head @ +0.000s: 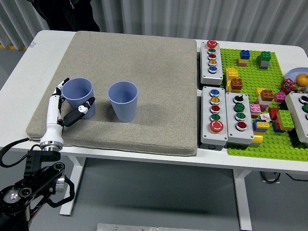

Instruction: Pick cup pour cup place

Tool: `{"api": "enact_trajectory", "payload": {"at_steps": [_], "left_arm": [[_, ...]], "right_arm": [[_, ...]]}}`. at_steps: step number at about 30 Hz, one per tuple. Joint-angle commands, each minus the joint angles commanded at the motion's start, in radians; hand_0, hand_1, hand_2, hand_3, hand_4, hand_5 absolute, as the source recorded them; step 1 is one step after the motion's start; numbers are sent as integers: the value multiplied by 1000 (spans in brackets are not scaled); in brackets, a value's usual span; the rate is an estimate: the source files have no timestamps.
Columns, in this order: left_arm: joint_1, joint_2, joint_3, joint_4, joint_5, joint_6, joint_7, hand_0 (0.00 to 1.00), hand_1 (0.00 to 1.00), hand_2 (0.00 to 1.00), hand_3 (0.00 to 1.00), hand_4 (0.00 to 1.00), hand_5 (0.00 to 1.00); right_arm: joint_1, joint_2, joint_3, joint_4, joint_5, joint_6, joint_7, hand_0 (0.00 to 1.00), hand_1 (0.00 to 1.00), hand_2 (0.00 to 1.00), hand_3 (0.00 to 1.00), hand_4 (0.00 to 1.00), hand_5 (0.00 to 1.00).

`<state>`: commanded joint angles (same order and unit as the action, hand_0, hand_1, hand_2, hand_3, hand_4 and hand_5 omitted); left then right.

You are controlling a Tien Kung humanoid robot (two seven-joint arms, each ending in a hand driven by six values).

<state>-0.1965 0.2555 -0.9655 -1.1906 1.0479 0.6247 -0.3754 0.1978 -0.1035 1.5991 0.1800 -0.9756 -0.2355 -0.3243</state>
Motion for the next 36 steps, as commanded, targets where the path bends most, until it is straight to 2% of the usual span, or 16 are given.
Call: {"api": "enact_trajectory", "payload": {"at_steps": [4, 5, 10, 11, 22, 28, 29, 34, 35, 36], "left_arm": [[1, -2, -20, -1, -2, 0, 2, 926, 934, 998, 998, 988, 390], [1, -2, -22, -1, -2, 0, 2, 967, 967, 998, 998, 998, 562], [18, 0, -46, -28, 6, -7, 9, 967, 967, 998, 998, 998, 562], [21, 1, -49, -33, 8, -8, 10, 986, 976, 998, 998, 998, 623], [47, 7, -58, -78, 39, -16, 28, 996, 977, 998, 998, 998, 636], [51, 7, -71, -93, 3, -21, 24, 998, 978, 998, 998, 998, 635], [51, 7, -79, -96, -5, -24, 24, 998, 978, 998, 998, 998, 749], [37, 15, -131, -114, -64, -48, 37, 998, 978, 998, 998, 998, 749], [31, 20, -146, -119, -70, -55, 50, 998, 971, 998, 998, 830, 998], [26, 22, -154, -122, -77, -60, 56, 998, 971, 998, 998, 830, 998]], "right_arm": [[1, 0, 0, 0, 0, 0, 0, 703, 632, 561, 574, 2, 86], [1, 0, 0, 0, 0, 0, 0, 703, 632, 561, 574, 2, 85], [-1, 0, 0, 0, -2, 0, -1, 703, 632, 561, 574, 2, 85], [-1, 0, 0, 0, -3, 0, -1, 703, 632, 561, 574, 2, 85], [-6, 0, 5, 0, -15, 1, -4, 703, 632, 561, 573, 2, 81], [-8, 0, 4, 0, -14, 0, -4, 703, 632, 560, 573, 2, 78], [-8, 0, 4, 0, -14, 0, -4, 704, 632, 561, 572, 2, 77], [-8, 0, 5, 0, -13, -1, -3, 704, 632, 561, 572, 2, 77], [-8, -1, 4, 0, -12, -1, -3, 704, 632, 560, 571, 2, 76], [-7, -1, 4, 0, -12, -1, -3, 704, 632, 560, 571, 2, 76]]}}
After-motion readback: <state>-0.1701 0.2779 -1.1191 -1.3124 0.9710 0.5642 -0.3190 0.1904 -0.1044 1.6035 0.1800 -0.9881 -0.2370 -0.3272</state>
